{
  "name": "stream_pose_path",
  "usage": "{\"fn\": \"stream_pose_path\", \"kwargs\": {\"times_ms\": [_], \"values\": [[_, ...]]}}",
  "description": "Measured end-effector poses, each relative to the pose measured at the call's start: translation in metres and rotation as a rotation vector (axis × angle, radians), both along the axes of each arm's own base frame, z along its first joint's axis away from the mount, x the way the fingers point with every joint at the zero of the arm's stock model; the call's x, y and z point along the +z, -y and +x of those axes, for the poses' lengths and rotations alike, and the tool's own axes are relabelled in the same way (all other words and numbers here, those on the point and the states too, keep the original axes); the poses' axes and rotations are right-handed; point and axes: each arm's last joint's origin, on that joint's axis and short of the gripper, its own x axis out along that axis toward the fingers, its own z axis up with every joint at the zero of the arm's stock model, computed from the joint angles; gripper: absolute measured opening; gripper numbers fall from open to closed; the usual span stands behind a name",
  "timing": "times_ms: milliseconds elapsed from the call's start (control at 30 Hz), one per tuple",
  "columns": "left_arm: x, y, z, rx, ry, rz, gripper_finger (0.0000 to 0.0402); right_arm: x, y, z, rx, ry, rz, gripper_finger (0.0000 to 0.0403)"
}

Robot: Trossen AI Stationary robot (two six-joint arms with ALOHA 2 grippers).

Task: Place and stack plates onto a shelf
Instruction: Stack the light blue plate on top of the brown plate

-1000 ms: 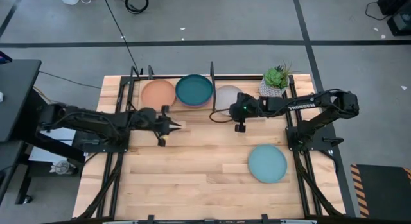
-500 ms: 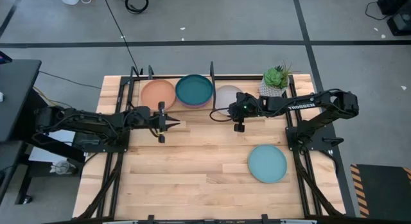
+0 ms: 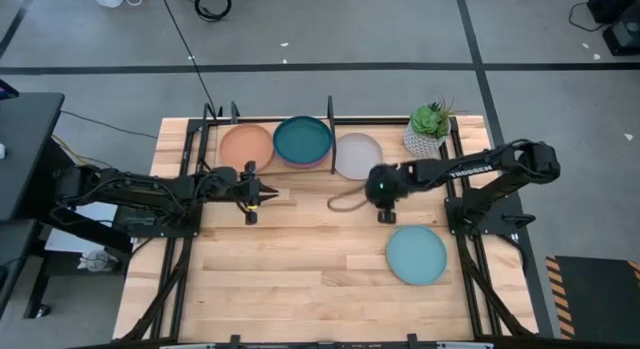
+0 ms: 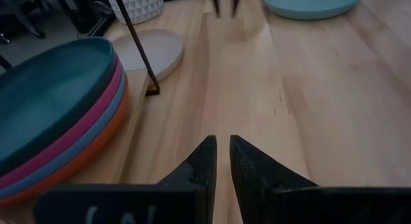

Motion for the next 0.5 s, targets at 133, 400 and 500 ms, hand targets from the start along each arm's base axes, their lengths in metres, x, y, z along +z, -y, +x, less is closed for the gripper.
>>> {"fn": "stream_pose_path", "kwargs": {"times_ms": [133, 400, 500], "values": [[0.001, 0.0, 0.001, 0.0, 0.015, 0.002, 0.005, -0.001, -0.025, -0.01, 0.06, -0.154, 0.09, 0.0113], [0.008, 0.0, 0.003, 0.001, 0.083, 0.012, 0.005, 0.02, -0.047, -0.011, 0.113, -0.251, 0.14, 0.0101], [0.007, 0.0, 0.003, 0.001, 0.073, 0.01, 0.005, 0.019, -0.051, -0.012, 0.122, -0.254, 0.161, 0.0099]]}}
